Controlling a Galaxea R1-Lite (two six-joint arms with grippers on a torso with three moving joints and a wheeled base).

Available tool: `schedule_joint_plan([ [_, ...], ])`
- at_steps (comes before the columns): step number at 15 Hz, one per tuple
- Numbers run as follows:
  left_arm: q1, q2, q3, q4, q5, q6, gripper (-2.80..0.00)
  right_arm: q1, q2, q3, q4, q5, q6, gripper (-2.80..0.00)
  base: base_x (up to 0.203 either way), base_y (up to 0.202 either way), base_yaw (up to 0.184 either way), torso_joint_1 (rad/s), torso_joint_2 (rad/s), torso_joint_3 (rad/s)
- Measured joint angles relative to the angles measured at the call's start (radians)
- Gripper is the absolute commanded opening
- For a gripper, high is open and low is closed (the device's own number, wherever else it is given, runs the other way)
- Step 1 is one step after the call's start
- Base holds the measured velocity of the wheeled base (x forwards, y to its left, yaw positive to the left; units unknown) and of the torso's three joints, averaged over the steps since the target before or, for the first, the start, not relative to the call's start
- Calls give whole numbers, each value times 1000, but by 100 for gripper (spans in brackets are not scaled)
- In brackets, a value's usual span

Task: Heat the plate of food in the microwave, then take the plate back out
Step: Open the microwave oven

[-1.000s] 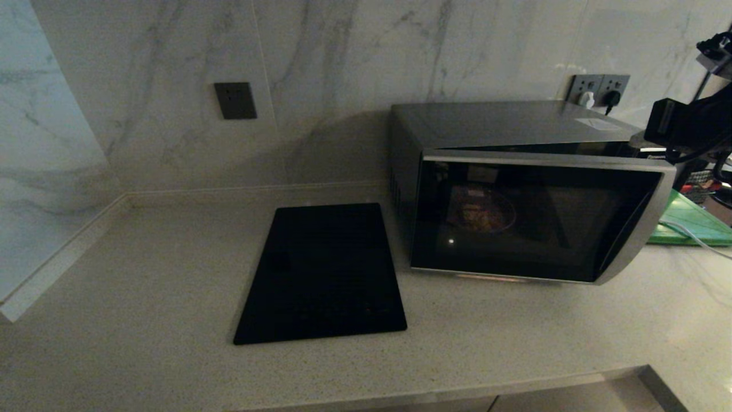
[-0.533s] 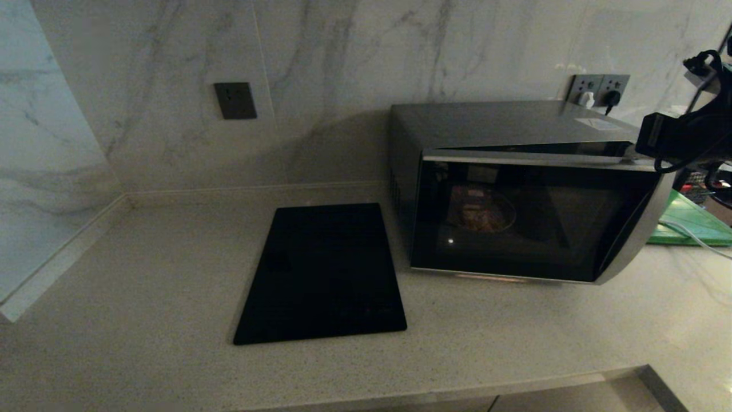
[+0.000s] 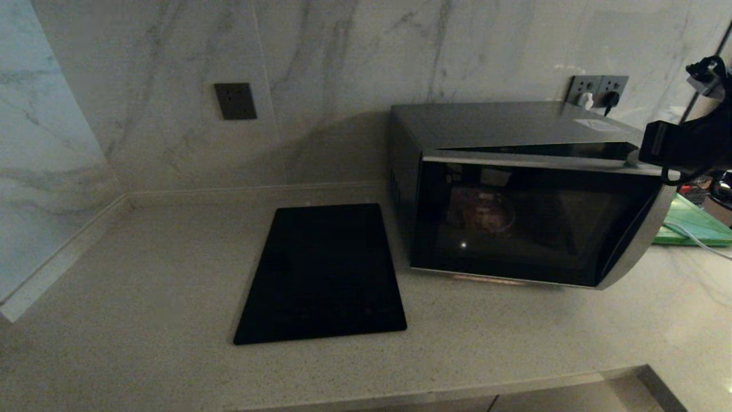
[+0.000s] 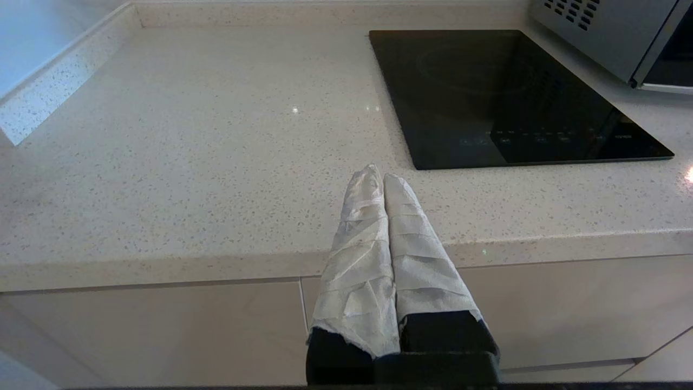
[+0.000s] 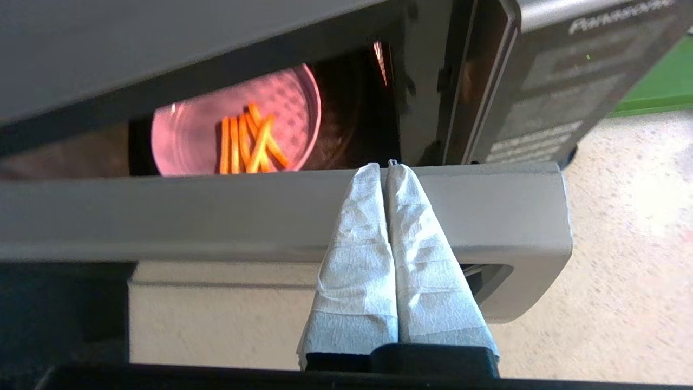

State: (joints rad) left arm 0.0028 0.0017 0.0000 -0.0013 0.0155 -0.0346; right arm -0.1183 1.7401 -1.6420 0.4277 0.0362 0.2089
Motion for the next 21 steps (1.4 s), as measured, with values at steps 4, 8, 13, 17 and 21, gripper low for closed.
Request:
schedule_joint_plan([
  [4, 0, 0, 0, 0, 0, 0, -280, 6, -50, 72, 5, 0, -10, -280, 0, 0, 0, 0, 0, 0],
  [8, 0, 0, 0, 0, 0, 0, -280, 35, -117, 175, 0, -2, -95, -280, 0, 0, 0, 0, 0, 0],
  [13, 0, 0, 0, 0, 0, 0, -280, 145, -203, 270, 7, -29, -116, -280, 0, 0, 0, 0, 0, 0],
  [17, 0, 0, 0, 0, 0, 0, -280, 236, -267, 330, 10, -46, -140, -280, 0, 0, 0, 0, 0, 0],
  [21, 0, 0, 0, 0, 1, 0, -280, 323, -326, 382, 15, -75, -140, -280, 0, 0, 0, 0, 0, 0],
])
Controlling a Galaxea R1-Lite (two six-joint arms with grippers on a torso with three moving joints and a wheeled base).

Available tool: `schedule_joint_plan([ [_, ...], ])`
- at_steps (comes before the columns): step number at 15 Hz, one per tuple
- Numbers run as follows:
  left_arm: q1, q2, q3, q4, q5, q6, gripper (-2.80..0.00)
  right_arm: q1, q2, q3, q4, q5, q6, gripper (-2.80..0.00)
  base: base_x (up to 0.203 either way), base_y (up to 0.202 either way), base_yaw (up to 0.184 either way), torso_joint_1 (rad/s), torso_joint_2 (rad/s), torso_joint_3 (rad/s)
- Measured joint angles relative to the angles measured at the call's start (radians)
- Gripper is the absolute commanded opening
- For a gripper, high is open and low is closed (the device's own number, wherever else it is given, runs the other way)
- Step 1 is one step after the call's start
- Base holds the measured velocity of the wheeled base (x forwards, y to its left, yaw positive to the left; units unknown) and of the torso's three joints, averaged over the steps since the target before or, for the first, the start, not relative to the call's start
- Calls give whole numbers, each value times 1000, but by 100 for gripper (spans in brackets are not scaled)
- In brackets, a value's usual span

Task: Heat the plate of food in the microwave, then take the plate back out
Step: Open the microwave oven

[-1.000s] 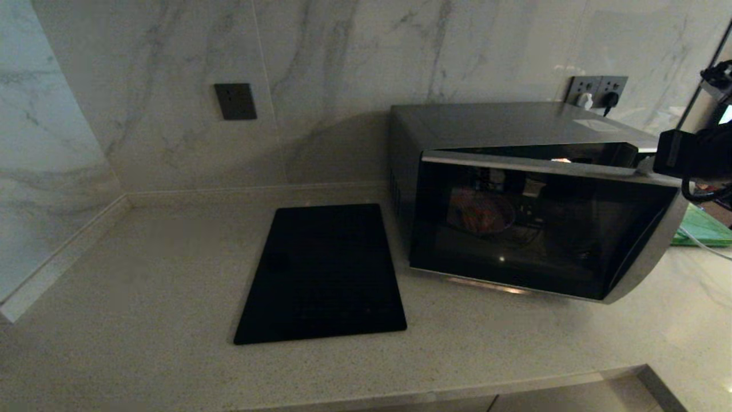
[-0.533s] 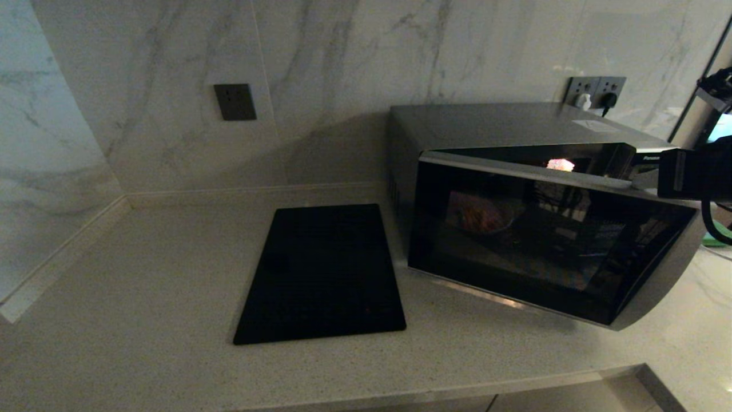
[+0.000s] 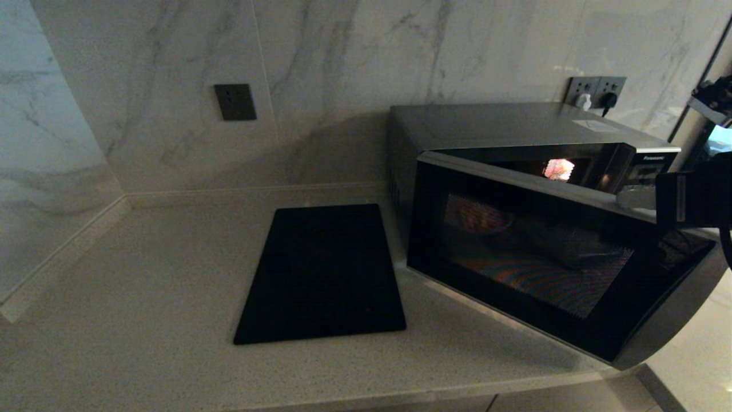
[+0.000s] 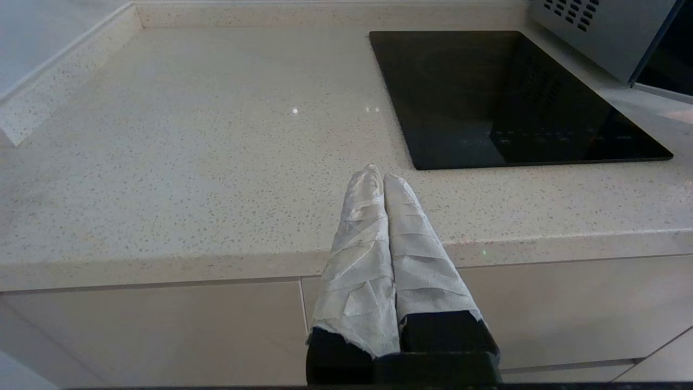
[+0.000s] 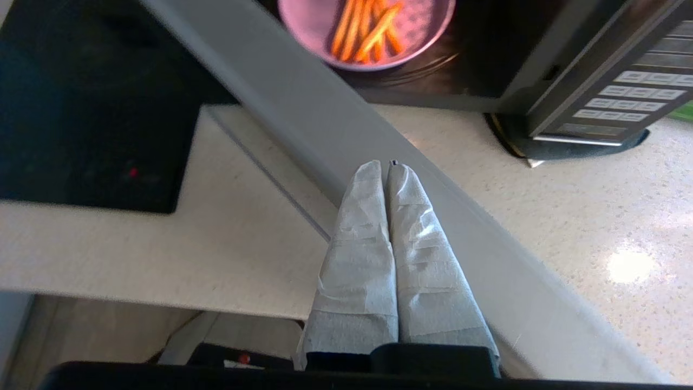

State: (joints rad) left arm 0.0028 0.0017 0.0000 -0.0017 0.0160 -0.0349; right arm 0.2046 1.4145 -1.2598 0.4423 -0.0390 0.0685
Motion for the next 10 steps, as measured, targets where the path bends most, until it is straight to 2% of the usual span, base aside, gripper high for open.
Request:
schedule_joint_plan([
  [10, 0, 0, 0, 0, 0, 0, -280, 203, -140, 14, 138, -4, 3, -280, 0, 0, 0, 0, 0, 0],
])
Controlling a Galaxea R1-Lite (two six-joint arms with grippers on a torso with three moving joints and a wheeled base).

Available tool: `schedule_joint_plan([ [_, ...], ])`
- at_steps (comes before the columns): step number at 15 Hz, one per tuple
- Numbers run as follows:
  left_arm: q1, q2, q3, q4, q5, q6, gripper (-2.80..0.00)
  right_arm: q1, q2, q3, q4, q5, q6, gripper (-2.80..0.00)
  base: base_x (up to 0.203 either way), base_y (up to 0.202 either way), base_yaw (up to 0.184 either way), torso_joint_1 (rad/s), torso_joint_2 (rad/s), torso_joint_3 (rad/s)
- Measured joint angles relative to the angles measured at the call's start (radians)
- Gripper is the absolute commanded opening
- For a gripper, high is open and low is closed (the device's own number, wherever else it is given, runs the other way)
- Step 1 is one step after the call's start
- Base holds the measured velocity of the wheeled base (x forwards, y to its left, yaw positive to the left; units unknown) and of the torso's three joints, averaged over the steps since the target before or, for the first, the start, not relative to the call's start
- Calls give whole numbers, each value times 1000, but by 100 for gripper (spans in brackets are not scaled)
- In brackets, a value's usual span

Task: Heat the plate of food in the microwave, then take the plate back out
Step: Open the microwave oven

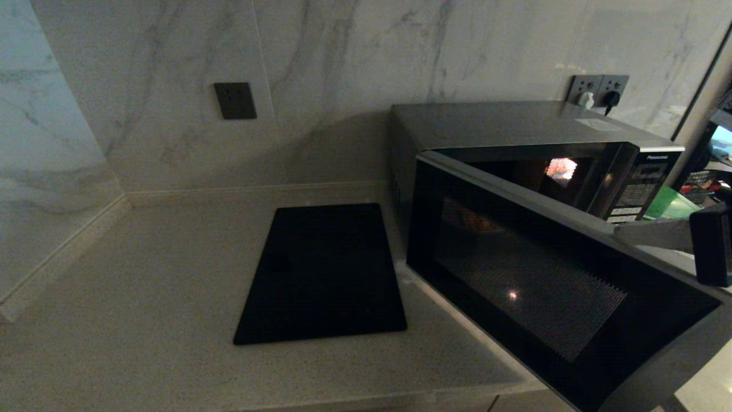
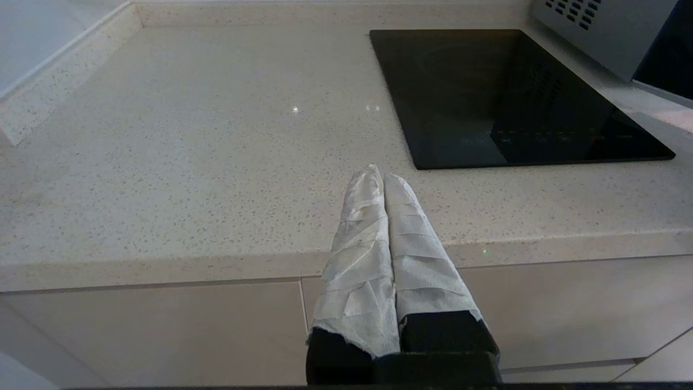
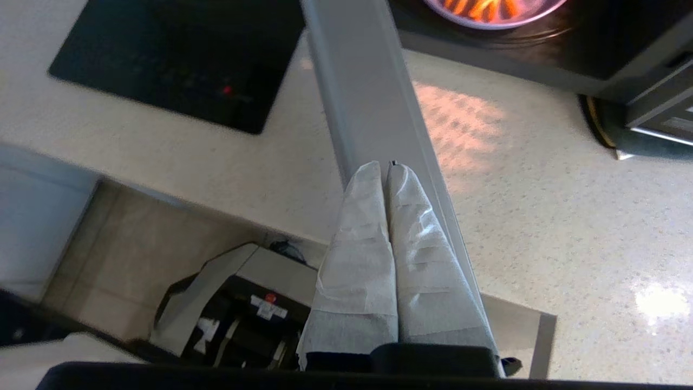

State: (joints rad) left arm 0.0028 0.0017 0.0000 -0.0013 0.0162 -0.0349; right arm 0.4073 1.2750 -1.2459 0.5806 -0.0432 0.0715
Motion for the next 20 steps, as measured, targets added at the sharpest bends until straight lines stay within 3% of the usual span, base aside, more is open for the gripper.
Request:
schedule_joint_plan([
  [7, 0, 0, 0, 0, -1, 0, -280, 57, -70, -111, -14, 10, 56, -280, 0, 0, 0, 0, 0, 0],
  [10, 0, 0, 0, 0, 0, 0, -280, 28, -52, -151, -14, -94, 77, -280, 0, 0, 0, 0, 0, 0],
  [14, 0, 0, 0, 0, 0, 0, -280, -8, 16, -47, -15, -283, 78, -280, 0, 0, 0, 0, 0, 0],
  [20, 0, 0, 0, 0, 0, 0, -280, -1, 33, 48, -22, -294, 80, -280, 0, 0, 0, 0, 0, 0],
])
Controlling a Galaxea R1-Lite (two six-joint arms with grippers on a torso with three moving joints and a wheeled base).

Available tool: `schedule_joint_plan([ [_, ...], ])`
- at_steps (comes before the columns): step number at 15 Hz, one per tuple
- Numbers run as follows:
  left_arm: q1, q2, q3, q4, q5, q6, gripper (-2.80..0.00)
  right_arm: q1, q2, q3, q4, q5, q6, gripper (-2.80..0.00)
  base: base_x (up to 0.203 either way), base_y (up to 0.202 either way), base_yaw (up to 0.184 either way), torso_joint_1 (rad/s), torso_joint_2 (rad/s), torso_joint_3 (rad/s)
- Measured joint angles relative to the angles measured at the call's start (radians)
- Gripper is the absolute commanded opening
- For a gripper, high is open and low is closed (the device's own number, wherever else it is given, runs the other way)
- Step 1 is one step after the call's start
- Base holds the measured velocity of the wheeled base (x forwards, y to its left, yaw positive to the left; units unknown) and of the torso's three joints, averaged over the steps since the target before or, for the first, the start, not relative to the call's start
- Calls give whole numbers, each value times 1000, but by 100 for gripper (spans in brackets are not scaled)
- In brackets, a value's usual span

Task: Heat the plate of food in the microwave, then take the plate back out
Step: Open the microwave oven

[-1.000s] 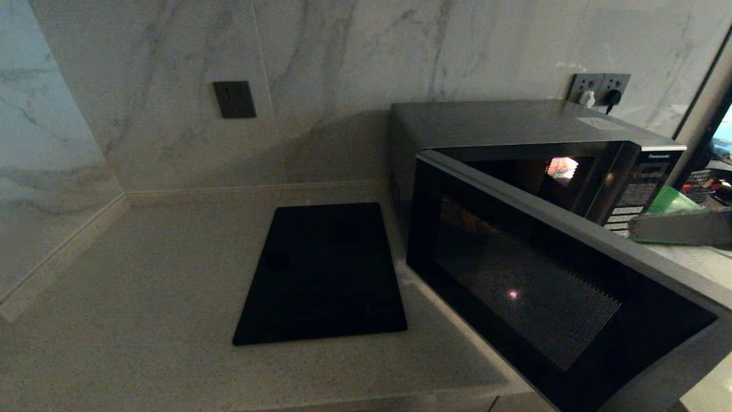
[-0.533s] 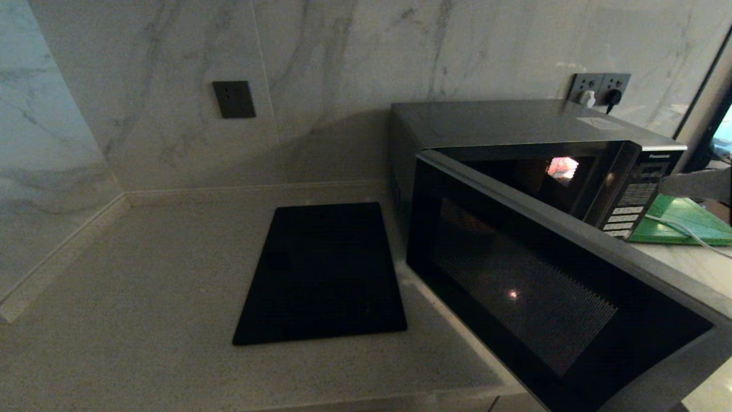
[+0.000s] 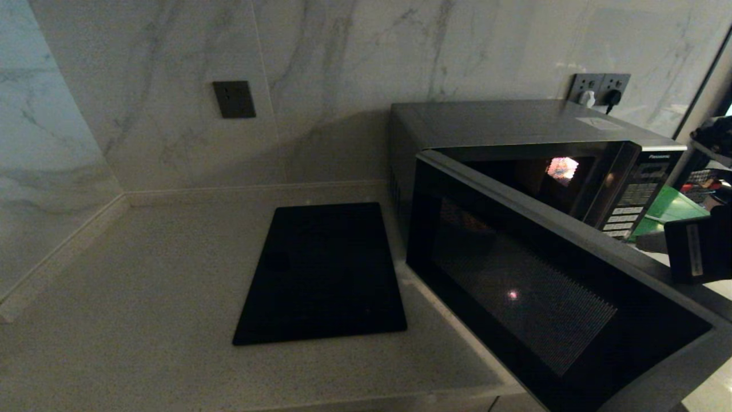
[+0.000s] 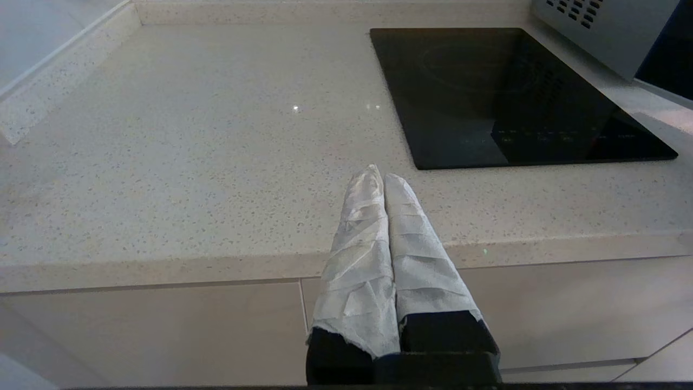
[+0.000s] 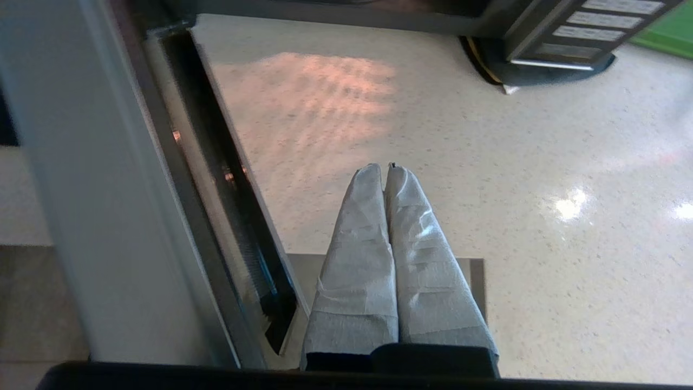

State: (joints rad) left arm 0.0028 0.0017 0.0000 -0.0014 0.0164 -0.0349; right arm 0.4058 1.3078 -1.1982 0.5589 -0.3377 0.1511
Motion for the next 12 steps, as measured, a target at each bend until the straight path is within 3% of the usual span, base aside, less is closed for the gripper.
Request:
schedule_joint_plan([
  [8, 0, 0, 0, 0, -1, 0, -280, 116, -56, 34, 12, 10, -3, -280, 0, 0, 0, 0, 0, 0],
  [12, 0, 0, 0, 0, -1, 0, -280, 174, -90, 39, 10, 87, -3, -280, 0, 0, 0, 0, 0, 0],
])
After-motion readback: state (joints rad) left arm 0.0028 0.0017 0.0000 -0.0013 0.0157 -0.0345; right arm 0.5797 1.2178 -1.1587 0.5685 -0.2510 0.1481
